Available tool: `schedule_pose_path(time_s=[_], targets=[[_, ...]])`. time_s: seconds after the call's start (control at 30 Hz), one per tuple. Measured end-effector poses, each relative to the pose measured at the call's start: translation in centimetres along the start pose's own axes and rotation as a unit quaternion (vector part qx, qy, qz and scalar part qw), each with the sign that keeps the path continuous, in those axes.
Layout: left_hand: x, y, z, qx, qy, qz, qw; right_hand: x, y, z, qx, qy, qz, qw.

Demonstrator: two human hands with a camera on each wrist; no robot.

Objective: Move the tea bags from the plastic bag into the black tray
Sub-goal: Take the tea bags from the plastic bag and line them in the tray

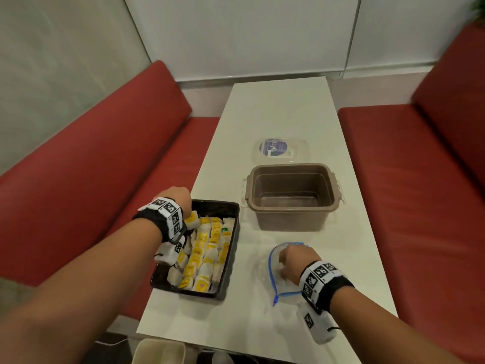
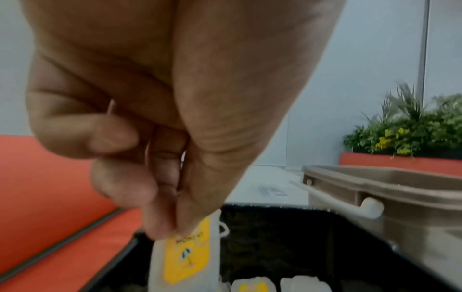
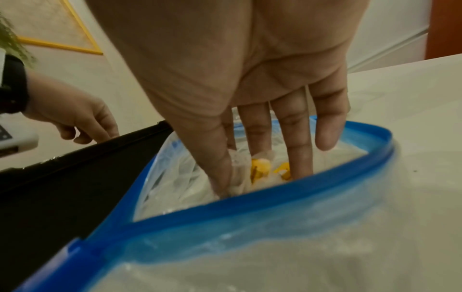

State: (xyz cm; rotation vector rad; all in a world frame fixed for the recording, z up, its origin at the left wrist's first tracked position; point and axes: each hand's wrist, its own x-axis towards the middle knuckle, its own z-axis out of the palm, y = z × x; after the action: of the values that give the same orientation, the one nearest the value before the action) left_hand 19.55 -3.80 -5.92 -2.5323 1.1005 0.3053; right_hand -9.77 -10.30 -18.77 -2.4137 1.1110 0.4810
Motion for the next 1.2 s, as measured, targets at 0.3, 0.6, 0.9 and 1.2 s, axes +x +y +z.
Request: schedule_pose_path(time_s=[0.3,0.6,0.9,1.2], targets=[[1.2,1.5,1.7,0.068,-0.017,0.01,0.997,-1.2,0.3,-1.5,0.066,0.064,0.039,0.995],[0.8,2.7,2.4,0.139,-0.048,0.049,0.988,-2.2,0.2,-3.1,0.135,0.097,0.05,0.985],[0.6,2.0,2.0,0.135,-0.034,0.09,0.986,-2.7,-0.6,-3.8,0.144,0.062,0.069,0.985],[-0.5,3.7,-0.9,-0.028,0.015,0.137,0.99,-3.6,-0.3,-5.5,0.196,0.131,0.069,0.969]])
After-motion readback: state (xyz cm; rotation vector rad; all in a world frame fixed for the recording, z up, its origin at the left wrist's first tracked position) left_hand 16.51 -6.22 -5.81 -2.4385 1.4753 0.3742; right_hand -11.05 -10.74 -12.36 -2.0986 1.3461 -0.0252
